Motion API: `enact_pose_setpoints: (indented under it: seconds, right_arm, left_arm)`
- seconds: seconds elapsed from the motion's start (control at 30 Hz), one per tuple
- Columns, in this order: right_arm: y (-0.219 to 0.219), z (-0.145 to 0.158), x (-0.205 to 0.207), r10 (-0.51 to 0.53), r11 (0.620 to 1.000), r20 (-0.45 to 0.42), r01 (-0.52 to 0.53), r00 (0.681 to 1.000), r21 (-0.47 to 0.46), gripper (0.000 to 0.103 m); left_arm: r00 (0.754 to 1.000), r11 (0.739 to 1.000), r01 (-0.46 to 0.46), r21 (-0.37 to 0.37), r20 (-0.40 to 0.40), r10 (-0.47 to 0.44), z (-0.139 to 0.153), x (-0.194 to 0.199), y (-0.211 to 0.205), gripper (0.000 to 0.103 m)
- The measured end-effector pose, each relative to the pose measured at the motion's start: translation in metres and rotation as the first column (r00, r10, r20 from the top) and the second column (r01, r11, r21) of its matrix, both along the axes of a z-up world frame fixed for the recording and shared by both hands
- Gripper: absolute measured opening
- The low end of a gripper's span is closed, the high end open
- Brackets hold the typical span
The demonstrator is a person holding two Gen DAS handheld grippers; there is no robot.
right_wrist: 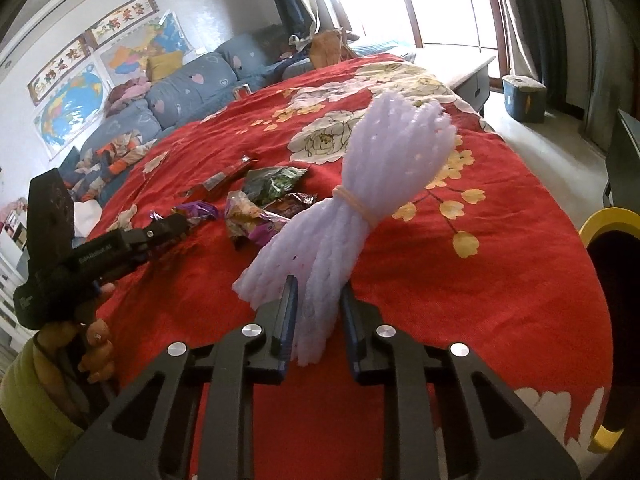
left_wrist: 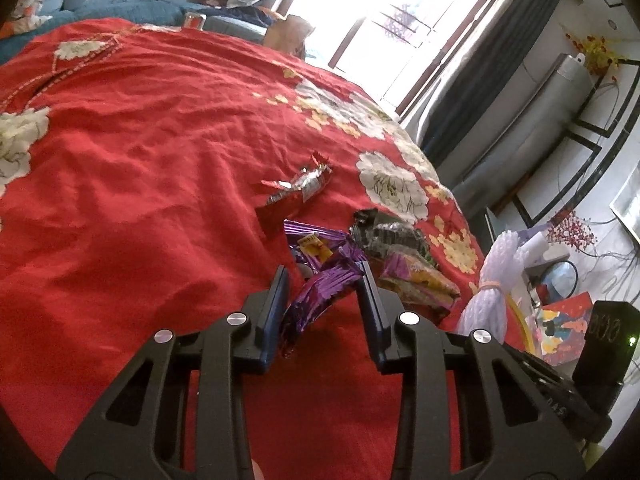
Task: Collect trash
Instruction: 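Grasp the purple wrapper with the left tool while the right tool grasps the second foam net, then carry the purple wrapper and foam net to the yellow bin and release both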
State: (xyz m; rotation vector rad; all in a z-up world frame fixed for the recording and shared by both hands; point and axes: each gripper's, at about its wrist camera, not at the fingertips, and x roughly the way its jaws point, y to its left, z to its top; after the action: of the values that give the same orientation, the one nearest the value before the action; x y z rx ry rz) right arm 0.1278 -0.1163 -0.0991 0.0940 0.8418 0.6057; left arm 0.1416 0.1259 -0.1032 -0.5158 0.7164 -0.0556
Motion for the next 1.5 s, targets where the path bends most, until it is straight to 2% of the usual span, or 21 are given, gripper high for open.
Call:
enact_pose_setpoints:
  seconds: [0.27, 0.7, 1.17, 1.5]
  right_arm:
    - [-0.007, 0.008, -0.006, -0.004, 1.000, 0.028, 0.004, 1.000, 0.008, 0.015]
    - [-0.026, 0.024, -0.010, -0.049, 0.998, 0.065, 0.047, 0.997, 0.030, 0.015]
    - [-0.075, 0.035, -0.004, -0.157, 0.986, 0.079, 0.151, 0.984, 0.075, 0.015]
    - [-0.110, 0.037, 0.001, -0.230, 0.970, 0.076, 0.222, 0.970, 0.101, 0.015]
  left_arm:
    - [0.998, 1.000, -0.002, 0.022, 0.063, 0.001, 0.024, -0.009, -0.004, 0.027]
    - [0.988, 0.995, 0.090, 0.039, 0.121, -0.094, 0.049, -0.016, -0.045, 0.027]
    - [0.972, 0.979, 0.181, 0.094, 0.136, -0.192, 0.063, -0.016, -0.097, 0.027]
    - [0.955, 0.957, 0.255, 0.136, 0.121, -0.271, 0.063, -0.011, -0.134, 0.027]
